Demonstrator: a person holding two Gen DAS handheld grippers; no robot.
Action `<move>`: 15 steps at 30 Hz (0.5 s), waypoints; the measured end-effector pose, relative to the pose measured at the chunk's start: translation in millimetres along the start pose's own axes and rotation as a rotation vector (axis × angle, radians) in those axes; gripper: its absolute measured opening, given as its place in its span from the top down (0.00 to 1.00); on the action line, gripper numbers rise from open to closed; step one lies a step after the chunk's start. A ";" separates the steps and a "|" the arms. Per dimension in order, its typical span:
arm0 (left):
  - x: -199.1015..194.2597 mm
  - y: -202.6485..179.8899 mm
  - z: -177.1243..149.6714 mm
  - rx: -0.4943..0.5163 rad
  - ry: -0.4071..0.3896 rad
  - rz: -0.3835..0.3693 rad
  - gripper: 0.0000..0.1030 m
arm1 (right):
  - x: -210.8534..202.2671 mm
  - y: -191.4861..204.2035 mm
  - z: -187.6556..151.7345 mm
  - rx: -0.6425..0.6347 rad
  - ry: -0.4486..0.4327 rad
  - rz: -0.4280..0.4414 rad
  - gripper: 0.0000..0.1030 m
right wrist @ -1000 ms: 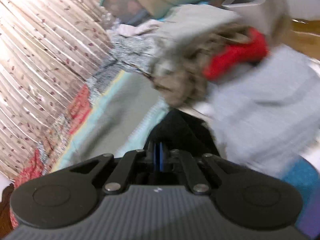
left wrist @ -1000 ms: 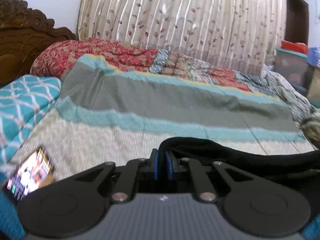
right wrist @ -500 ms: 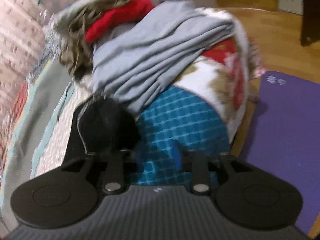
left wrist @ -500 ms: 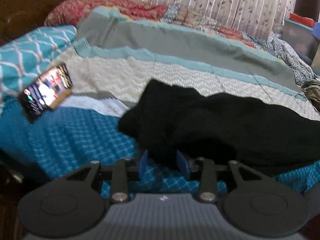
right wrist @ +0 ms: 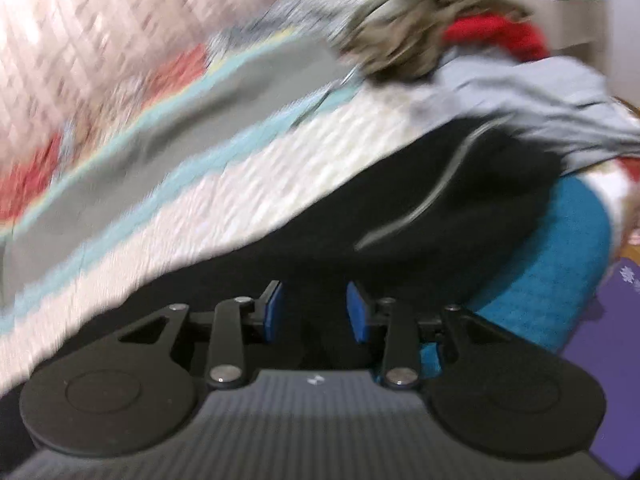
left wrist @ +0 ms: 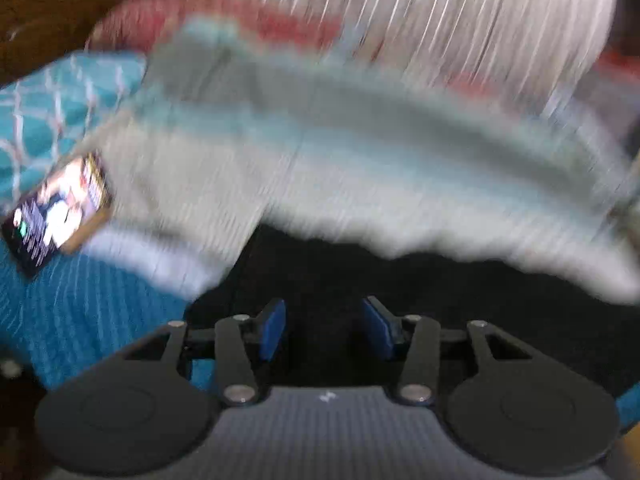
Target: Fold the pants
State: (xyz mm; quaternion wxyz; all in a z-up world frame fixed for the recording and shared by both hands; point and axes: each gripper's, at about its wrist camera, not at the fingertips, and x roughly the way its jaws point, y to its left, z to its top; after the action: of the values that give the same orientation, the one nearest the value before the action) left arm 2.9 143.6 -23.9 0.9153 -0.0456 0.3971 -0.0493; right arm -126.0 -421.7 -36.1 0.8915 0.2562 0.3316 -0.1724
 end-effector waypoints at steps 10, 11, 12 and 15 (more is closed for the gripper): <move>-15.8 51.4 29.9 -0.080 -0.080 -0.040 0.36 | 23.0 27.8 -24.3 -0.139 0.101 -0.093 0.58; -6.4 53.5 36.4 -0.071 -0.055 -0.038 0.36 | 21.2 31.8 -24.1 -0.134 0.094 -0.062 0.58; 3.3 53.4 41.1 -0.055 -0.029 -0.046 0.36 | 18.0 39.9 -25.0 -0.137 0.089 -0.030 0.58; 36.6 41.7 43.9 0.015 0.083 -0.101 0.74 | 11.7 69.0 -37.0 -0.197 0.081 0.040 0.58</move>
State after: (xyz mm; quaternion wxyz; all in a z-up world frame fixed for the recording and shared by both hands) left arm 62.1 182.2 -25.5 0.8946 -0.0565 0.4317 -0.1002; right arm -103.2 -346.4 -44.5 0.9014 0.1806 0.3776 -0.1106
